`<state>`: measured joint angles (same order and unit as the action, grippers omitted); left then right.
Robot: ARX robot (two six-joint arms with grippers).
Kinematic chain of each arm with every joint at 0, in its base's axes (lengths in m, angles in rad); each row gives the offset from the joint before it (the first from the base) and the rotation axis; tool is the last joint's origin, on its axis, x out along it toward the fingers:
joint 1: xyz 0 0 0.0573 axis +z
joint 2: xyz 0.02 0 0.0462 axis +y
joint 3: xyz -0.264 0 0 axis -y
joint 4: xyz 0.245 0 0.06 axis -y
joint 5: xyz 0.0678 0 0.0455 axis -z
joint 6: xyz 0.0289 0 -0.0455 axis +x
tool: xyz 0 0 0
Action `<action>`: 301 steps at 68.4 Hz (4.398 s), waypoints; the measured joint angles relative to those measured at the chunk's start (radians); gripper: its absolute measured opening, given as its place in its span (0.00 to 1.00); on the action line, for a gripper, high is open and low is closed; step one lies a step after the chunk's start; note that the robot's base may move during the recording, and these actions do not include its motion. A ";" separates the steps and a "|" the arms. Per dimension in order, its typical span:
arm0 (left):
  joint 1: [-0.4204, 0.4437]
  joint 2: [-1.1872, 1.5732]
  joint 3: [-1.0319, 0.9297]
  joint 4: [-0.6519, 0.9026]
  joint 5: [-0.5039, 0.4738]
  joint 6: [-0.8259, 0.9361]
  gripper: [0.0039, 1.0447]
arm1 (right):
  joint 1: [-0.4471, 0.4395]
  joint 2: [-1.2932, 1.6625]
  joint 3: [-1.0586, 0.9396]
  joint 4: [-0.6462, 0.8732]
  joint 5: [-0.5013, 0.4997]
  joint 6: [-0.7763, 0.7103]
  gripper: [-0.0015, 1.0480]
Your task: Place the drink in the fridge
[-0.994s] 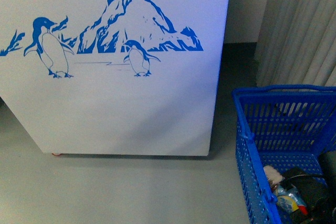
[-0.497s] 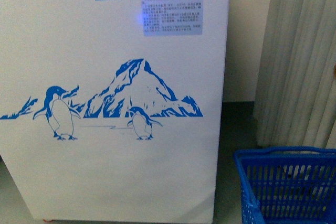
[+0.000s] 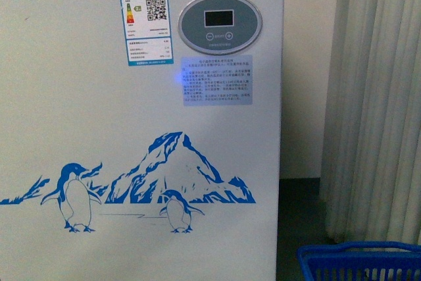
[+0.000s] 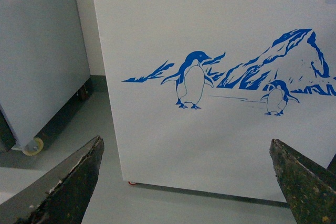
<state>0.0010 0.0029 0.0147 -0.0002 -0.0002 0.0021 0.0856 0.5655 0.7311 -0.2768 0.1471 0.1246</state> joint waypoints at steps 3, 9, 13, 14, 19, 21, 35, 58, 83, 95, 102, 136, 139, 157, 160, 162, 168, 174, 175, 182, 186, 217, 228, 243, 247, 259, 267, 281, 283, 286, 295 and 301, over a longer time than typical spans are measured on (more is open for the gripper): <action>0.000 0.000 0.000 0.000 0.000 0.000 0.92 | 0.035 -0.033 -0.010 -0.001 0.046 -0.019 0.40; 0.000 0.000 0.000 0.000 0.000 0.000 0.92 | 0.106 -0.087 -0.029 0.021 0.126 -0.050 0.40; 0.000 0.000 0.000 0.000 0.000 0.000 0.92 | 0.136 -0.109 -0.040 0.048 0.179 -0.068 0.40; 0.000 0.000 0.000 0.000 0.000 0.000 0.92 | 0.140 -0.113 -0.042 0.051 0.192 -0.068 0.40; 0.000 0.000 0.000 0.000 0.000 0.000 0.92 | 0.166 -0.128 -0.044 0.066 0.245 -0.071 0.40; 0.000 0.000 0.000 0.000 0.000 0.000 0.92 | 0.167 -0.129 -0.044 0.066 0.252 -0.071 0.40; 0.000 0.000 0.000 0.000 0.000 0.000 0.92 | 0.171 -0.120 -0.068 0.066 0.262 -0.072 0.40; 0.000 0.000 0.000 0.000 0.000 0.000 0.92 | 0.173 -0.113 -0.075 0.063 0.259 -0.074 0.40; 0.000 0.000 0.000 0.000 0.000 0.000 0.92 | 0.173 -0.117 -0.074 0.063 0.259 -0.077 0.40; 0.000 0.000 0.000 0.000 0.000 0.000 0.92 | 0.172 -0.117 -0.074 0.063 0.260 -0.077 0.40; 0.000 0.000 0.000 0.000 0.000 0.000 0.92 | 0.173 -0.117 -0.074 0.063 0.260 -0.077 0.40; -0.009 0.145 0.073 -0.158 -0.027 -0.163 0.92 | 0.173 -0.116 -0.074 0.064 0.260 -0.077 0.40; 0.002 0.280 0.078 -0.093 -0.009 -0.238 0.92 | 0.172 -0.116 -0.074 0.064 0.259 -0.077 0.40; 0.030 0.964 0.259 0.563 0.135 -0.122 0.92 | 0.172 -0.116 -0.074 0.064 0.260 -0.077 0.40; 0.023 1.044 0.303 0.629 0.153 -0.086 0.92 | 0.172 -0.116 -0.074 0.064 0.260 -0.077 0.40; 0.016 1.117 0.348 0.679 0.183 -0.035 0.92 | 0.172 -0.116 -0.074 0.064 0.260 -0.077 0.40; -0.010 1.324 0.512 0.713 0.277 0.164 0.92 | 0.172 -0.116 -0.074 0.064 0.260 -0.077 0.40; -0.031 1.484 0.673 0.655 0.366 0.368 0.92 | 0.172 -0.116 -0.074 0.064 0.260 -0.077 0.40; -0.032 1.496 0.688 0.645 0.375 0.388 0.92 | 0.172 -0.116 -0.074 0.064 0.260 -0.077 0.40; -0.049 1.604 0.844 0.531 0.456 0.587 0.92 | 0.173 -0.116 -0.074 0.064 0.260 -0.077 0.40; -0.054 1.646 0.916 0.470 0.483 0.676 0.92 | 0.173 -0.116 -0.074 0.064 0.259 -0.078 0.40; -0.066 1.968 1.368 0.124 0.487 1.258 0.92 | 0.173 -0.116 -0.074 0.064 0.260 -0.077 0.40; -0.072 2.050 1.465 0.114 0.455 1.311 0.92 | 0.173 -0.116 -0.074 0.064 0.260 -0.077 0.40; -0.071 2.157 1.596 0.084 0.417 1.354 0.92 | 0.173 -0.116 -0.074 0.064 0.260 -0.077 0.40; -0.068 2.180 1.624 0.084 0.420 1.353 0.92 | 0.173 -0.116 -0.074 0.064 0.260 -0.077 0.40; -0.065 2.279 1.795 0.092 0.389 1.353 0.92 | 0.173 -0.116 -0.074 0.064 0.259 -0.078 0.40; -0.060 2.346 1.914 0.081 0.349 1.366 0.92 | 0.173 -0.116 -0.074 0.064 0.261 -0.077 0.40; -0.051 2.554 2.285 -0.002 0.257 1.370 0.92 | 0.172 -0.116 -0.074 0.064 0.259 -0.078 0.40; -0.051 2.593 2.356 -0.031 0.245 1.371 0.92 | 0.172 -0.116 -0.074 0.064 0.259 -0.078 0.40; -0.051 2.630 2.432 -0.063 0.237 1.371 0.92 | 0.172 -0.116 -0.074 0.064 0.260 -0.077 0.40; -0.053 2.712 2.580 -0.114 0.209 1.370 0.92 | 0.172 -0.116 -0.074 0.064 0.260 -0.078 0.40; -0.060 2.763 2.659 -0.101 0.181 1.362 0.92 | 0.172 -0.116 -0.074 0.064 0.260 -0.078 0.40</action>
<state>-0.0586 2.7659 2.6736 -0.1017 0.1810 1.3643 0.2581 0.4492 0.6567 -0.2131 0.4068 0.0467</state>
